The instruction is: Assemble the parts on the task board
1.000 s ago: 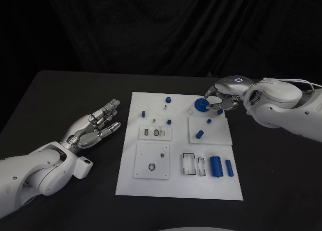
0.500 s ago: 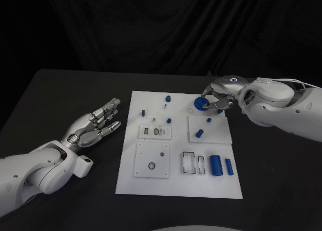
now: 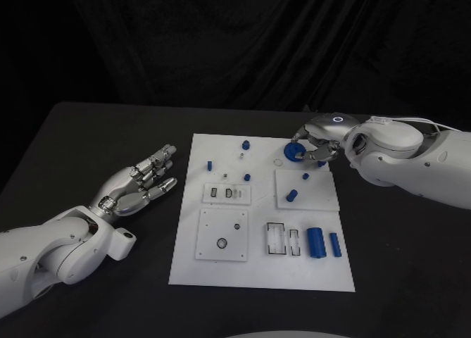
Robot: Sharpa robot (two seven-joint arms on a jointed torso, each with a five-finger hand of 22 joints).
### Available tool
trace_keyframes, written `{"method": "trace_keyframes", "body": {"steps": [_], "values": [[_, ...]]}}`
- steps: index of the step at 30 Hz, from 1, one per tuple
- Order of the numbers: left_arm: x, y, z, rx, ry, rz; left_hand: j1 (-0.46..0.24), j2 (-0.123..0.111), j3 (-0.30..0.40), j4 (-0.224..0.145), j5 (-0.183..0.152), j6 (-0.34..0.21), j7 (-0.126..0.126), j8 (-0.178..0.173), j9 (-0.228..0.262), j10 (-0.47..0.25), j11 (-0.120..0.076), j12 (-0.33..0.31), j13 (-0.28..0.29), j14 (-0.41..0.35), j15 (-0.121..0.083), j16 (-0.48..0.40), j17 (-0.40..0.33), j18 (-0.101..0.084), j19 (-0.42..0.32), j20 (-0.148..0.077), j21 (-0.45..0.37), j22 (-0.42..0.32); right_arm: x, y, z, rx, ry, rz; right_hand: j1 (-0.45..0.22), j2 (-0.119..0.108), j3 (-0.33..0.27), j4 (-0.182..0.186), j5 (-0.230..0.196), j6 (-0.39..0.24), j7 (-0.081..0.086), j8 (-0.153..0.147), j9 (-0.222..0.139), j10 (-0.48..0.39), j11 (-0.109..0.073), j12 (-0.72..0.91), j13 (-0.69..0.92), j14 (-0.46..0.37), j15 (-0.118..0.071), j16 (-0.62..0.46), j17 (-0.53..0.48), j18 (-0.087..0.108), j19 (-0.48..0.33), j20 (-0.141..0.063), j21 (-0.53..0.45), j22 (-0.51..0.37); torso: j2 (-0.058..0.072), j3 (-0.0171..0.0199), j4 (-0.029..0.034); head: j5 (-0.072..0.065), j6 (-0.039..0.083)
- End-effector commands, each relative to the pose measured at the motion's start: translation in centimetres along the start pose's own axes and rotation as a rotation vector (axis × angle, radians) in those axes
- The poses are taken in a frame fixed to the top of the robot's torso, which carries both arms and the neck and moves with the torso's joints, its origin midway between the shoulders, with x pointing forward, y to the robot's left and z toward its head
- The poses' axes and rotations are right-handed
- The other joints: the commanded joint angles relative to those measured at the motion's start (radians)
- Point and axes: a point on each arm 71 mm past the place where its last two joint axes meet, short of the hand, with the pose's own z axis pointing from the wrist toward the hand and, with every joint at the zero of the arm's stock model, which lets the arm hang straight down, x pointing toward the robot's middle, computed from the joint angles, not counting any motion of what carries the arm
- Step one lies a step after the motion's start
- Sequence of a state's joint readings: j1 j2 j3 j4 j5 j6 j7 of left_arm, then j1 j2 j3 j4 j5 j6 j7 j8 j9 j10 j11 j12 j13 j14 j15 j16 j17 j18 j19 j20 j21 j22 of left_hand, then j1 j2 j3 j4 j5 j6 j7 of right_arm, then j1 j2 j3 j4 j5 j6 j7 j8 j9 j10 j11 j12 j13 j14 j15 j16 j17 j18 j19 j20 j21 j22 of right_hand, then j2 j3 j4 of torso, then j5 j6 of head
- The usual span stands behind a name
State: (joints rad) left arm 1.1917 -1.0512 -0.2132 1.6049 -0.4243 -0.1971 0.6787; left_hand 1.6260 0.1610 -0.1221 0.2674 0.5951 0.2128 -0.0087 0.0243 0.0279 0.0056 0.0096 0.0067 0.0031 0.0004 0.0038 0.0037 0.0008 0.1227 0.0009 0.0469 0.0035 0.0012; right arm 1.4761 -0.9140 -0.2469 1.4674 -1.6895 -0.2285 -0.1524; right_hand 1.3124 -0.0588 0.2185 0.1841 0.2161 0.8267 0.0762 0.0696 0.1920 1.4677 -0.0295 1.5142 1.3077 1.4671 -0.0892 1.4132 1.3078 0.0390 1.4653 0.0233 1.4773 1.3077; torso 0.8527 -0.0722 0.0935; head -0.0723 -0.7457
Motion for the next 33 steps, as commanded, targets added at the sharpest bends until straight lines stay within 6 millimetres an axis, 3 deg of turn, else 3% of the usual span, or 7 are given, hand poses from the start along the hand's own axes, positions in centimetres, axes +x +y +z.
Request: {"method": "trace_keyframes", "body": {"steps": [1, 4, 10, 14, 17, 21, 33], "values": [[0.1, -1.2, 0.0, 0.159, 0.013, -0.009, -0.004, -0.006, 0.004, 0.005, 0.003, -0.003, -0.007, 0.003, 0.000, 0.000, 0.008, -0.005, -0.001, 0.000, 0.005, -0.004, -0.001, -0.006, -0.001, 0.008, -0.004, -0.001, 0.5, -0.3, 0.0, 0.026, 0.026, -0.005, 0.037, -0.004, 0.014, -0.030, 0.032, 0.000, 0.001, -0.002, 0.001, 0.062, 0.007, 0.003, 0.188, 0.056, 0.006, 0.001, 0.028, -0.008, 0.039, 0.006, 0.000, 0.180, -0.001, 0.0005, -0.0006, 0.000, 0.000], [0.1, -1.2, 0.0, 0.158, 0.014, -0.009, -0.004, -0.006, 0.004, 0.005, 0.003, -0.003, -0.007, 0.003, 0.000, 0.000, 0.008, -0.005, -0.001, 0.000, 0.005, -0.004, -0.001, -0.006, -0.001, 0.008, -0.004, -0.001, 0.7, -0.2, 0.1, 0.025, 0.036, -0.006, 0.052, -0.003, 0.023, -0.046, 0.039, 0.022, 0.002, 0.007, 0.008, 0.061, 0.008, 0.002, 0.188, 0.055, 0.006, -0.001, 0.027, -0.008, 0.038, 0.006, -0.002, 0.179, -0.001, -0.0002, -0.0006, 0.001, 0.000], [0.1, -1.2, 0.1, 0.155, 0.016, -0.011, -0.005, -0.006, 0.004, 0.005, 0.004, -0.004, -0.008, 0.003, 0.000, 0.000, 0.008, -0.005, -0.001, 0.000, 0.006, -0.004, -0.001, -0.007, -0.001, 0.009, -0.004, -0.001, 0.9, 0.0, 0.2, 0.012, 0.041, -0.005, 0.084, 0.000, 0.033, -0.088, 0.039, 0.119, -0.005, 0.075, 0.054, 0.060, 0.003, 0.003, 0.189, 0.053, 0.003, -0.007, 0.023, -0.007, 0.036, 0.004, -0.005, 0.179, -0.001, 0.0002, -0.0002, 0.001, 0.003], [0.1, -1.1, 0.1, 0.154, 0.016, -0.011, -0.005, -0.005, 0.004, 0.006, 0.004, -0.004, -0.008, 0.003, 0.000, 0.000, 0.009, -0.005, -0.001, 0.000, 0.008, -0.004, -0.001, -0.007, -0.001, 0.010, -0.004, -0.001, 0.8, 0.2, 0.1, -0.013, 0.012, 0.001, 0.101, 0.020, 0.017, -0.122, 0.028, 0.179, -0.016, 0.191, 0.147, 0.059, -0.006, 0.001, 0.188, 0.052, -0.003, -0.014, 0.020, -0.006, 0.035, -0.004, -0.009, 0.179, -0.001, 0.0002, -0.0005, 0.001, 0.005], [0.0, -1.1, 0.0, 0.154, 0.016, -0.011, -0.005, -0.005, 0.004, 0.006, 0.004, -0.004, -0.008, 0.003, 0.000, 0.000, 0.009, -0.005, -0.001, 0.000, 0.008, -0.004, -0.001, -0.007, -0.001, 0.010, -0.004, -0.001, 0.4, 0.4, -0.2, -0.046, -0.038, 0.011, 0.104, 0.038, 0.008, -0.130, 0.024, 0.159, -0.027, 0.277, 0.226, 0.063, -0.013, 0.005, 0.193, 0.055, -0.009, -0.012, 0.026, -0.007, 0.037, -0.010, -0.007, 0.183, -0.001, 0.0006, -0.0005, 0.001, 0.007], [0.0, -1.1, -0.1, 0.153, 0.014, -0.010, -0.006, -0.005, 0.004, 0.007, 0.005, -0.004, -0.008, 0.003, 0.000, 0.000, 0.010, -0.005, -0.001, 0.000, 0.009, -0.004, -0.001, -0.007, -0.001, 0.011, -0.004, -0.001, 0.0, 1.0, -0.6, -0.087, -0.099, 0.023, 0.103, 0.040, 0.004, -0.127, 0.013, 0.149, -0.033, 0.322, 0.266, 0.066, -0.015, 0.009, 0.199, 0.057, -0.012, -0.007, 0.035, -0.008, 0.041, -0.012, -0.004, 0.188, 0.000, 0.0009, -0.0007, 0.006, 0.014], [-0.1, -1.2, -0.2, 0.149, 0.013, -0.010, -0.008, -0.004, 0.004, 0.009, 0.007, -0.004, -0.009, 0.003, 0.000, -0.001, 0.011, -0.005, -0.002, 0.000, 0.011, -0.004, -0.001, -0.007, -0.001, 0.014, -0.004, -0.001, -3.3, 4.8, -1.0, -0.210, -0.196, 0.038, 0.100, 0.036, 0.004, -0.121, 0.009, 0.144, -0.037, 0.347, 0.288, 0.067, -0.016, 0.009, 0.200, 0.057, -0.013, -0.008, 0.034, -0.009, 0.041, -0.012, -0.003, 0.189, -0.002, -0.0005, 0.0010, 0.005, 0.019]]}}
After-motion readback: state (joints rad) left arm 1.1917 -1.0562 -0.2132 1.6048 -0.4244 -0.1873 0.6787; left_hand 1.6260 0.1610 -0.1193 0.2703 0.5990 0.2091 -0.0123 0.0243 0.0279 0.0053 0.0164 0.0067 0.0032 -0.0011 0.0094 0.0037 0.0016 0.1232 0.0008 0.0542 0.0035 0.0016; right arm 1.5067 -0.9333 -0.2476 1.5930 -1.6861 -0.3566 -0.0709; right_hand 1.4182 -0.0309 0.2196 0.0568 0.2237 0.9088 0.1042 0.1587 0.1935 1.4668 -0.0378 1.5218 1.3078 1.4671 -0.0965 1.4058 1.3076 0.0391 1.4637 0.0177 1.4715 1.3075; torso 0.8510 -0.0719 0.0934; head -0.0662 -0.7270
